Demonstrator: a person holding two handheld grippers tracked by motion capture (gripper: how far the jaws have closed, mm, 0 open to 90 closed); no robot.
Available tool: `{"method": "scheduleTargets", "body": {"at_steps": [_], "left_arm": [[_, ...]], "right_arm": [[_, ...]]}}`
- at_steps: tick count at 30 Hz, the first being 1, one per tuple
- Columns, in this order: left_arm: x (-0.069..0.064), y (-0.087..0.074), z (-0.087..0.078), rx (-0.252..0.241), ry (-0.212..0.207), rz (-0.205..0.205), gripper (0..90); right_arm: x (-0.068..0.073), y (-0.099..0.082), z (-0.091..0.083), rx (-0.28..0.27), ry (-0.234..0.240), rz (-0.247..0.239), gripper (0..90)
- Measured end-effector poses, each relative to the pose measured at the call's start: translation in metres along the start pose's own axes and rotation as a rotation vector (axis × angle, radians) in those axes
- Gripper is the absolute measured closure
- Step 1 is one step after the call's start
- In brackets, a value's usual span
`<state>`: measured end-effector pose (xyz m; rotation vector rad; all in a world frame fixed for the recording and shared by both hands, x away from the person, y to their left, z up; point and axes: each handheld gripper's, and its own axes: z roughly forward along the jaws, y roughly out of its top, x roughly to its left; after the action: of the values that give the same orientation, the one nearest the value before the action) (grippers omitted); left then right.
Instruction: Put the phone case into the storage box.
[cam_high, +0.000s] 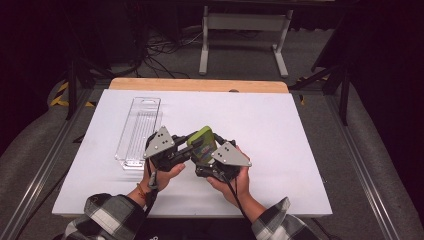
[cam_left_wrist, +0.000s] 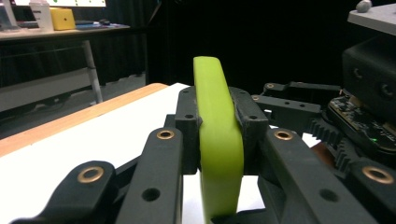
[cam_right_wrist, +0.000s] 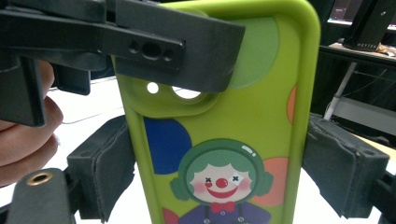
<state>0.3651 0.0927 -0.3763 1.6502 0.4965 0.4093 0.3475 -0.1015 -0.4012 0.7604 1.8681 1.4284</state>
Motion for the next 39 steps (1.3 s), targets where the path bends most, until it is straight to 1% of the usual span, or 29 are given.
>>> {"method": "scheduleTargets", "body": {"at_steps": [1,3,6,7,9,10,13,14,16,17,18,20,22,23,25,26,27,30,34,36,37,38,39], "left_arm": [[0.0,0.0,0.0,-0.001,-0.001,0.003,76.7],[0.001,0.002,-0.002,0.013,-0.01,0.011,76.8],[0.002,0.002,-0.002,0.01,-0.003,0.018,77.0],[0.002,0.002,-0.003,0.007,-0.001,0.016,77.0],[0.004,0.003,-0.005,0.02,-0.008,0.021,77.0],[0.006,0.003,-0.005,0.013,0.0,0.032,77.0],[0.008,0.003,-0.008,0.029,0.002,0.037,77.1],[0.007,0.002,-0.007,0.022,0.004,0.029,77.1],[0.008,0.002,-0.009,0.032,0.006,0.03,77.1],[0.009,0.002,-0.009,0.037,0.0,0.035,77.2],[0.009,0.001,-0.009,0.024,0.01,0.047,77.2],[0.008,0.001,-0.009,0.049,-0.002,0.056,77.2],[0.009,0.0,-0.009,0.044,0.008,0.065,77.2],[0.009,0.0,-0.009,0.034,0.014,0.063,77.2],[0.009,-0.001,-0.01,0.041,0.01,0.061,77.2],[0.009,-0.001,-0.01,0.041,0.011,0.06,77.2],[0.009,-0.001,-0.011,0.05,0.011,0.067,77.2],[0.01,-0.001,-0.012,0.051,0.014,0.08,77.2],[0.011,-0.002,-0.012,0.052,0.014,0.078,77.3],[0.012,-0.002,-0.014,0.063,0.007,0.074,77.3],[0.013,-0.002,-0.015,0.06,0.016,0.087,77.2],[0.013,-0.002,-0.015,0.06,0.016,0.087,77.2],[0.013,-0.003,-0.015,0.048,0.025,0.086,77.2]], "right_arm": [[0.0,0.0,0.0,-0.002,0.0,-0.001,14.7],[0.001,0.0,0.0,-0.002,0.005,-0.003,14.7],[0.001,0.0,0.001,0.004,0.012,-0.013,14.6],[0.001,0.0,0.001,0.003,0.021,-0.013,14.9],[0.001,-0.001,0.001,0.005,0.042,-0.013,15.4],[0.001,-0.001,0.001,0.006,0.044,-0.022,15.4],[0.001,0.0,-0.001,0.002,0.05,-0.054,14.5],[0.001,0.0,-0.002,-0.002,0.052,-0.055,14.4],[0.0,0.0,-0.002,0.0,0.055,-0.058,13.8],[-0.001,-0.001,-0.003,0.002,0.058,-0.058,13.5],[-0.002,-0.001,-0.003,0.006,0.065,-0.058,13.5],[-0.002,-0.002,-0.004,0.015,0.07,-0.065,13.5],[-0.003,-0.003,-0.005,0.015,0.073,-0.069,13.5],[-0.003,-0.003,-0.005,0.018,0.074,-0.072,13.4],[-0.003,-0.004,-0.007,0.025,0.068,-0.088,13.1],[-0.003,-0.004,-0.008,0.024,0.069,-0.089,13.1],[-0.004,-0.004,-0.009,0.026,0.07,-0.092,13.1],[-0.007,-0.005,-0.014,0.029,0.069,-0.101,13.1],[-0.012,-0.005,-0.021,0.024,0.056,-0.113,13.1],[-0.015,-0.004,-0.024,0.028,0.049,-0.115,13.0],[-0.016,-0.004,-0.025,0.03,0.044,-0.121,12.8],[-0.016,-0.004,-0.025,0.03,0.044,-0.121,12.8],[-0.02,-0.004,-0.03,0.038,0.034,-0.125,12.5]]}}
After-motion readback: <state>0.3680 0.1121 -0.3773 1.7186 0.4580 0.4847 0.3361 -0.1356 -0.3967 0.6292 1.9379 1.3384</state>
